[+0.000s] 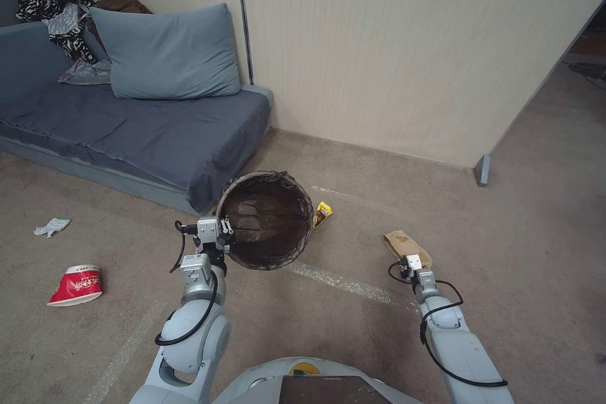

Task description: Pick up the trash bin, then pick up the garbage from the floor and place it into the trash bin.

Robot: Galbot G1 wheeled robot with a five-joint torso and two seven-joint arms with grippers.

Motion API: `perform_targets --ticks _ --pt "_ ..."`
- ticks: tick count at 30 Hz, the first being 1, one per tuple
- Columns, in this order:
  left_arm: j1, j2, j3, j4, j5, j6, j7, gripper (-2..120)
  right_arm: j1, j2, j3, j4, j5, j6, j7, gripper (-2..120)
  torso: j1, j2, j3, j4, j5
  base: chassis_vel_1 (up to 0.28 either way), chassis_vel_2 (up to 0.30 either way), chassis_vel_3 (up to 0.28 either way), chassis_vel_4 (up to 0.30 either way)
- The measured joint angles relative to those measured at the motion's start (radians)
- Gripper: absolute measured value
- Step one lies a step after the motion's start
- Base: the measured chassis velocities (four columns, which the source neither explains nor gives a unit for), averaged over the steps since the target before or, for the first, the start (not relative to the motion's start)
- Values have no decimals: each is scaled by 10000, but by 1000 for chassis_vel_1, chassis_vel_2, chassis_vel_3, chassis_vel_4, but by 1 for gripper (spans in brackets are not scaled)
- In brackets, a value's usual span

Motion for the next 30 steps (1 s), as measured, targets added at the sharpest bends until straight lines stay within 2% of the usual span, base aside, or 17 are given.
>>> perform_targets --ticks 10,13,14,17,18,20,22,25,26,28,30 --pt "-16 -15 35 2 4 1 2 3 -125 31 -3 243 16 1 34 -1 0 0 0 -1 0 0 0 0 0" --pt "-16 -17 35 2 7 2 3 3 -137 66 -35 264 -37 -17 34 13 0 0 0 0 0 0 0 0 0" --pt "-16 -17 35 2 7 2 3 3 -137 66 -35 264 -37 -17 34 13 0 0 0 0 0 0 0 0 0" --pt "-15 -26 51 2 16 4 3 3 -132 98 -82 232 -161 -23 34 26 0 0 0 0 -1 0 0 0 0" --pt "-15 -26 51 2 16 4 3 3 -132 98 -82 232 -161 -23 34 26 0 0 0 0 -1 0 0 0 0" --pt "-13 -29 51 3 19 5 3 3 -108 125 -100 123 -250 -22 34 38 0 0 0 0 0 0 0 0 0" --pt "-13 -29 51 3 21 7 3 3 -98 133 -104 83 -278 -20 35 42 0 0 0 0 0 0 0 0 0" --pt "-13 -34 51 2 23 8 3 3 -53 150 -120 -7 -341 -12 38 57 0 0 0 0 0 0 0 0 0" --pt "-13 -34 51 2 23 8 3 3 -53 150 -120 -7 -341 -12 38 57 0 0 0 0 0 0 0 0 0" --pt "-13 -39 55 3 31 10 3 3 -7 153 -139 -72 -365 -11 45 65 0 0 0 -1 0 0 0 0 0" --pt "-13 -41 69 3 40 11 3 3 105 153 -146 -246 -430 30 62 69 0 0 0 0 0 0 0 0 0"
